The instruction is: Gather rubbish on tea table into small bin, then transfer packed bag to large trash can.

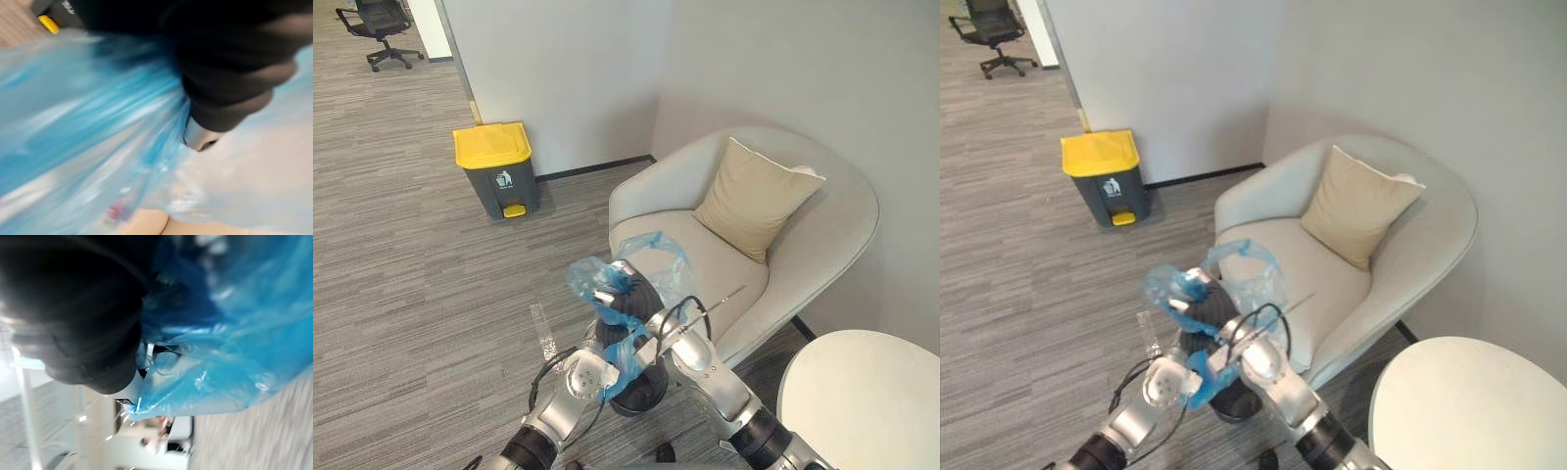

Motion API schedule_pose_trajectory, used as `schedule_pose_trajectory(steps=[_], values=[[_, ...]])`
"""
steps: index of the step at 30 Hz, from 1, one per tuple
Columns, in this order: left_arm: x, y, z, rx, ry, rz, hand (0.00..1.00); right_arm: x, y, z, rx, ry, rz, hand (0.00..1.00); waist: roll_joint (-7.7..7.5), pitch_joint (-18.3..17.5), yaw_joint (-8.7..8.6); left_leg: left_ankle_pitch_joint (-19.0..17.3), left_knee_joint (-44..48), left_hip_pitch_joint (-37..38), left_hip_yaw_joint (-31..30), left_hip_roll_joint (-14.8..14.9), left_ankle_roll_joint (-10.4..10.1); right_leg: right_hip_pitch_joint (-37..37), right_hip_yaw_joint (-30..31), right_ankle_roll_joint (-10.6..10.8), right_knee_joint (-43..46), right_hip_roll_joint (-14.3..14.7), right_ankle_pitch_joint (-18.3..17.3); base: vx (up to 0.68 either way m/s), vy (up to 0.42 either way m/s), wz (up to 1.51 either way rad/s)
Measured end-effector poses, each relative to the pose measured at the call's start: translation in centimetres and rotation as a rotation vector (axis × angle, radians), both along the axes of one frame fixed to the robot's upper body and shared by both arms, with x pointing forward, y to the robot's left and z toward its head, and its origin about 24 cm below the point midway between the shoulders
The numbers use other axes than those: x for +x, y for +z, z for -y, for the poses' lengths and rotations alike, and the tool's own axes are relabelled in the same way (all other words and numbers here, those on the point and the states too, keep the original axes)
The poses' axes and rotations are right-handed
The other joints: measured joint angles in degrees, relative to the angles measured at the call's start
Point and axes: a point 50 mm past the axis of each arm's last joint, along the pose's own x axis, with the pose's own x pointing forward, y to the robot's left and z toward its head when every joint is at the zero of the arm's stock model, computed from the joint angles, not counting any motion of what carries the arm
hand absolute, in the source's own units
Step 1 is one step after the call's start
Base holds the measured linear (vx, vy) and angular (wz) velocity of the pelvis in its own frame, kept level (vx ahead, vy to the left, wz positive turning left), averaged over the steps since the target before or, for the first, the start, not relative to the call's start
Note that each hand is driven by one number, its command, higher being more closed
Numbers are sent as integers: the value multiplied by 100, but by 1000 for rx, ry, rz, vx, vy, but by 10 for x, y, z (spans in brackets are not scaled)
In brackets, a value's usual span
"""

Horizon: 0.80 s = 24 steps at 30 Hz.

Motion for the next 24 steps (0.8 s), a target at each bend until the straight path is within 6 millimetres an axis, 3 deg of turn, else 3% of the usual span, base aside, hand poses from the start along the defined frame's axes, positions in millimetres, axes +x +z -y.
schedule_pose_trajectory(steps=[13,20,24], values=[[-6,3,-17,-75,113,-9,100,10,15,49,-248,-361,275,0,1,3,3,18,0,2,-8,-1,29,10,-7,3,-2,0,-2,0,0,0],[-15,-6,-31,-95,194,-51,100,11,31,83,-458,-474,474,0,5,5,1,16,-3,2,-12,-2,29,8,-11,10,-1,-3,-7,0,0,0],[-21,-12,-37,-111,228,-88,100,9,31,92,-531,-470,518,0,10,9,4,17,-4,2,-17,-7,30,7,-19,12,-1,-6,-8,0,0,0]])
